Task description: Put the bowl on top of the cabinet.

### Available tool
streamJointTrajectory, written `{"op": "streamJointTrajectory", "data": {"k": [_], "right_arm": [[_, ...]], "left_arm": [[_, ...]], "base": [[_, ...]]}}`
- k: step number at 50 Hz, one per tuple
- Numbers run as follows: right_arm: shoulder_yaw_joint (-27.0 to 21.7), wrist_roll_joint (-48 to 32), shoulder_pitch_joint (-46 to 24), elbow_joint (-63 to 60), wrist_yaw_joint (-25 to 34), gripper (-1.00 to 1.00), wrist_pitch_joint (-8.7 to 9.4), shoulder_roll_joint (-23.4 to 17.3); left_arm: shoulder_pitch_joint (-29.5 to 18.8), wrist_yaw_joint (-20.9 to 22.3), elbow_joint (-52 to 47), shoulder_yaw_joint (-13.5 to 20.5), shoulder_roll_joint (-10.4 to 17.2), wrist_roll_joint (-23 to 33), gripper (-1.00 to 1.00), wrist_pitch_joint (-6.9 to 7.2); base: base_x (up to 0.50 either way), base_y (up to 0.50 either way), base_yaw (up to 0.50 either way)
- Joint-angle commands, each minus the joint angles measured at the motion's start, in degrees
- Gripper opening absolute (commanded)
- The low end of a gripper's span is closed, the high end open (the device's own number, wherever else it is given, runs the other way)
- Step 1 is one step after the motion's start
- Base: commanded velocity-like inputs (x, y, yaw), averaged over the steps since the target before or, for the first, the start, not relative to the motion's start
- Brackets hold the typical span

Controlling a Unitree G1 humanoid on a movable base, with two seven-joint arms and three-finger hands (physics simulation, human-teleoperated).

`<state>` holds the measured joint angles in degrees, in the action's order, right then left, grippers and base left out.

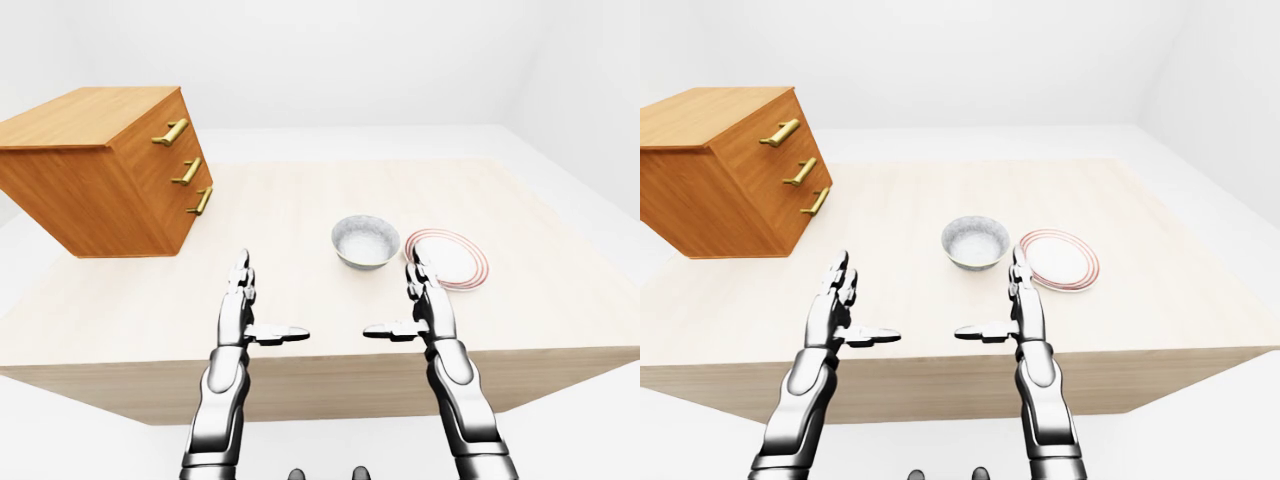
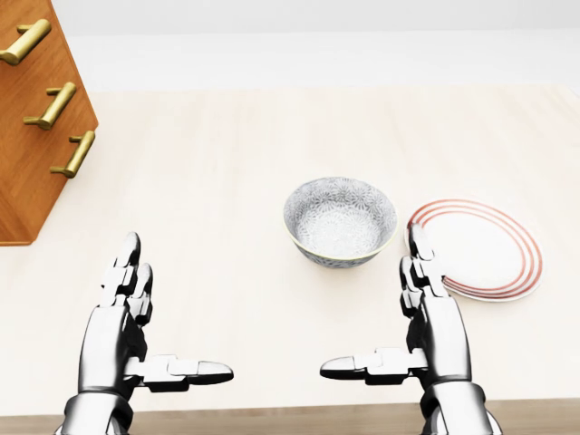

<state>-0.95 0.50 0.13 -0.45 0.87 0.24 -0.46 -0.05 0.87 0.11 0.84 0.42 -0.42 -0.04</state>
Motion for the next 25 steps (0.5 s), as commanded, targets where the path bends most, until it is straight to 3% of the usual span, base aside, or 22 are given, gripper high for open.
{"op": "streamJointTrajectory", "data": {"k": [1, 6, 8, 11, 14, 15, 19, 25], "right_arm": [[-1.6, 0.7, 0.2, -0.9, 1.3, 1.0, 0.34, -0.7], [-1.8, 0.9, 0.4, -2.1, 1.4, 1.0, 1.43, -0.9], [-1.9, 0.9, 0.5, -2.5, 1.4, 1.0, 1.65, -0.9], [-2.7, 1.5, 1.2, -7.8, 1.6, 1.0, 4.76, -1.3], [-2.8, 1.4, 1.2, -7.9, 1.7, 1.0, 4.76, -1.2], [-4.6, 2.5, 2.4, -21.5, 1.4, 1.0, 4.76, -2.3], [-8.7, 3.8, 1.7, -34.5, 1.7, 1.0, 4.76, -2.7], [-18.7, 9.8, -0.8, -50.1, 2.1, 1.0, 4.76, -4.7]], "left_arm": [[-0.1, 1.4, -0.1, 1.3, 0.7, -0.7, 1.0, 0.09], [0.1, 1.4, -0.8, 1.5, 0.7, -0.9, 1.0, 0.59], [0.3, 1.5, -2.1, 1.5, 0.8, -1.0, 1.0, 1.53], [1.0, 1.6, -7.5, 2.4, 1.1, -1.8, 1.0, 4.94], [1.0, 1.6, -7.7, 2.5, 1.1, -1.8, 1.0, 5.04], [2.1, 1.2, -19.1, 4.6, 1.9, -3.5, 1.0, 5.04], [2.1, 0.9, -30.4, 8.1, 2.4, -4.8, 1.0, 5.04], [1.4, -0.2, -45.3, 17.7, 3.5, -11.6, 1.0, 5.04]], "base": [[0.0, 0.0, 0.0], [0.0, 0.0, 0.0], [0.0, 0.0, 0.0], [0.0, 0.0, 0.0], [0.0, 0.0, 0.0], [0.0, 0.0, 0.0], [0.0, 0.0, 0.0], [0.0, 0.0, 0.0]]}}
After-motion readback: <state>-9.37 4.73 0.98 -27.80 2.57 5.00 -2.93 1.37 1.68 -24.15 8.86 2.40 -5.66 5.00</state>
